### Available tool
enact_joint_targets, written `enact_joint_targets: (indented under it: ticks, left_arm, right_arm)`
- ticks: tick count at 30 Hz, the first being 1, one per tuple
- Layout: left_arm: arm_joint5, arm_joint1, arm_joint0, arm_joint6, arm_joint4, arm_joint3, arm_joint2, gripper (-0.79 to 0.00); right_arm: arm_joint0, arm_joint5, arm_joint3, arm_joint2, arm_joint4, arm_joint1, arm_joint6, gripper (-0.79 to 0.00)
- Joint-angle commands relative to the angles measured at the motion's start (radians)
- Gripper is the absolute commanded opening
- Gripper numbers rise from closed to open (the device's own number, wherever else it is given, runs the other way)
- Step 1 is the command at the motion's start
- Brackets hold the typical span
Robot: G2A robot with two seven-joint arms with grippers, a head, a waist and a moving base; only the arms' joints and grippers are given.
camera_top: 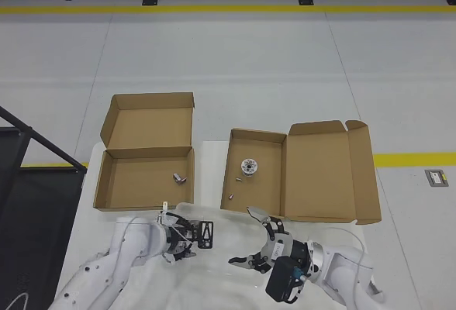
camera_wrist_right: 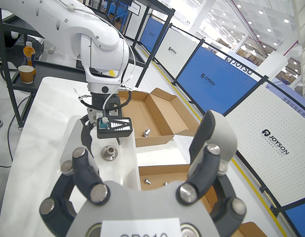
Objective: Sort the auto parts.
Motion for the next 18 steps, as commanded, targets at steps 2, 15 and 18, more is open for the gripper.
enact_joint_targets:
  ticks: [2,15,18]
  left_arm:
    - [0.043,-0.006,-0.014,-0.007,0.037,0.019,0.018,-0.246]
    - [0.135,-0.03,-0.046,-0.004,0.114,0.076,0.079,-0.314]
    - [0.138,-0.036,-0.058,-0.002,0.104,0.097,0.086,-0.323]
  right_arm:
    - [0.0,0.0,0.0,0.0,0.0,0.0,0.0,0.0]
    - [0.0,0.0,0.0,0.0,0.0,0.0,0.0,0.0]
    - [0.0,0.0,0.0,0.0,0.0,0.0,0.0,0.0]
